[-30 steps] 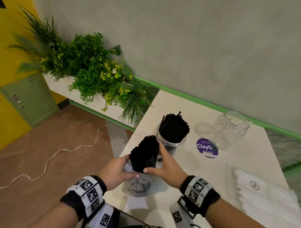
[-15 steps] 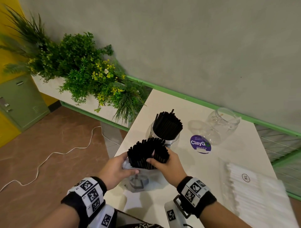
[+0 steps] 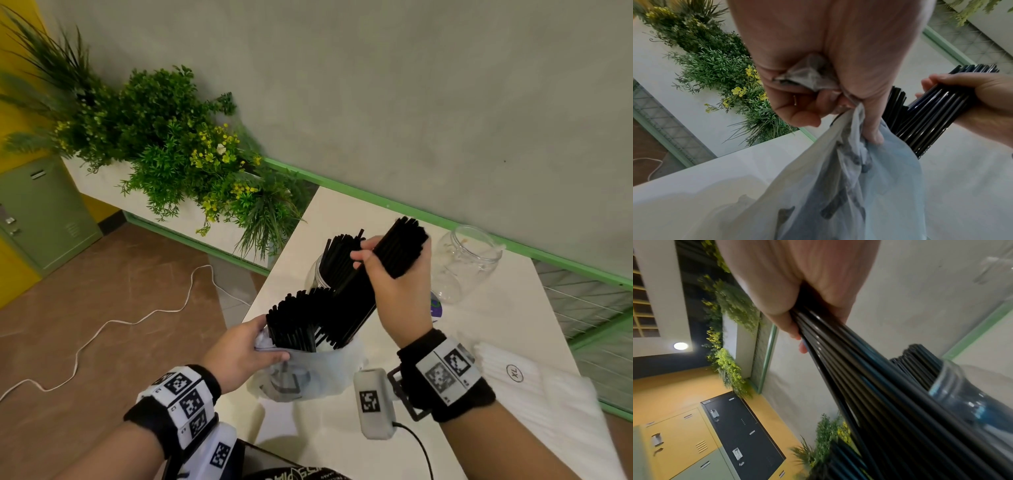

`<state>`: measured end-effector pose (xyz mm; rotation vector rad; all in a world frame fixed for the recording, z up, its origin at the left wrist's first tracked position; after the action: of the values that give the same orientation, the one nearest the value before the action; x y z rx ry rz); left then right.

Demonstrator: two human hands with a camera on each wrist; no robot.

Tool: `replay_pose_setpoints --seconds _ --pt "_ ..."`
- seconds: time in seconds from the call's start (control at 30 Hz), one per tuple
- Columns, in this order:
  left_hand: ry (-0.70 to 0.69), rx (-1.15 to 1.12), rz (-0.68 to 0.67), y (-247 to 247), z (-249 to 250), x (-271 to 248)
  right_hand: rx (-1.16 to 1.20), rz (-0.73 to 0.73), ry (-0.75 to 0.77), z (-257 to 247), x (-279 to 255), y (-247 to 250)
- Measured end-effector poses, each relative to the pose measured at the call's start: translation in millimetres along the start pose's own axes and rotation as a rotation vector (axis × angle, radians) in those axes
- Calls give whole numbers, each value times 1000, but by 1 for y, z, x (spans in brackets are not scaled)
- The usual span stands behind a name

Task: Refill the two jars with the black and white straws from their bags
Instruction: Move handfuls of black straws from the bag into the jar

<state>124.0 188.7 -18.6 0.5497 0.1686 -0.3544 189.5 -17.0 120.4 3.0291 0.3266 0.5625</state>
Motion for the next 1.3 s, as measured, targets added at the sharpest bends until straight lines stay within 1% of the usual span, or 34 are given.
replay_pose_setpoints --seconds 0.13,0.37,0.57,0.67,0.8,0.9,1.03,1.13,1.3 --pt "5 9 -6 1 1 1 38 6 73 -13 11 7" --pt "16 -4 -8 2 0 1 -11 16 123 -26 16 14" --pt "23 8 -7 4 1 1 -5 14 208 -54 25 24" --pt "27 20 -8 5 2 2 -13 55 216 -59 33 32" --pt "36 19 -1 6 1 1 22 155 250 -59 46 44" --pt "40 35 -2 7 0 1 31 220 268 -53 54 47" --pt "52 43 -11 5 -1 0 52 277 236 -31 60 48" --pt "57 56 -14 5 -3 1 16 282 220 -17 62 49" --pt "87 90 -15 6 -6 1 -78 231 165 7 64 44"
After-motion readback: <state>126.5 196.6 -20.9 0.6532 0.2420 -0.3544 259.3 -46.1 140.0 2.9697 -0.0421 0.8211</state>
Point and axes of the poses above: each hand's wrist, its own x-axis towards the middle knuckle, its own y-axis out of the back of the hand, z = x × y, the point moved 7 cm from there along x, towards the middle knuckle, and after that the axes turned 14 degrees about -z, right-handed, at the moved point
